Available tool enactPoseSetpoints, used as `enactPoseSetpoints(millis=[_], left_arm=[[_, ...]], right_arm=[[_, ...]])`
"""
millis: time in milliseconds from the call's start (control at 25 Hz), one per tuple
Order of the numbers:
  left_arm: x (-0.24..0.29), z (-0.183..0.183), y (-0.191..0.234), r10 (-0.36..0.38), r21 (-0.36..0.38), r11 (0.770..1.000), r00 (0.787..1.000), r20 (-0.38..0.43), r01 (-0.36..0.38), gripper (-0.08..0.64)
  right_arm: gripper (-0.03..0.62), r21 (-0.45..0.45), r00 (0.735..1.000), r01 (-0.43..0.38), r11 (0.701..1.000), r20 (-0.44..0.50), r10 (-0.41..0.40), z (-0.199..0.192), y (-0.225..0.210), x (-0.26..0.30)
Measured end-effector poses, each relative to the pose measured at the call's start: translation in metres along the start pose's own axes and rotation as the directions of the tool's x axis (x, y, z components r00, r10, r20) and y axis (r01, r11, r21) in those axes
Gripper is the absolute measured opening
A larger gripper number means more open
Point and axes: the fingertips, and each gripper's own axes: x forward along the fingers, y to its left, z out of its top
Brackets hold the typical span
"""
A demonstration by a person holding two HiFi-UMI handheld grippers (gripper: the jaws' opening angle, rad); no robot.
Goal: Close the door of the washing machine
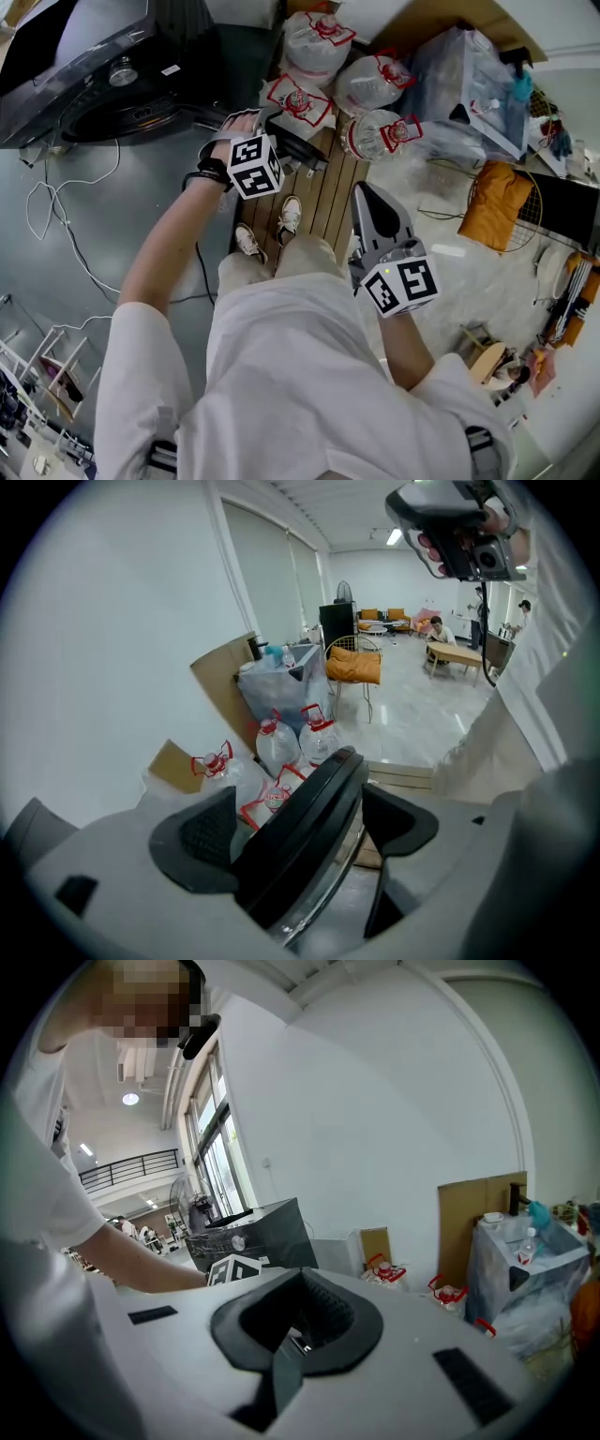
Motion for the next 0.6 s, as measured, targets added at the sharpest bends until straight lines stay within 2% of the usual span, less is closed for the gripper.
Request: enactPoseSetpoints(millis=[360,600], left_arm=[[0.003,-0.008,-0.005,-0.022,0.102,0.994,0.994,-0.107,0.033,0.402],[0.001,-0.009,-0.008,0.009,0.116,0.993,0.994,-0.11,0.004,0.402]], right_arm=[[-0.003,-0.011,0.999,-0.028,1.0,-0.021,0.028,-0.009,0.012,0.0],[-0.003,-0.014,0.999,-0.043,0.999,-0.027,0.043,-0.008,0.015,0.002]])
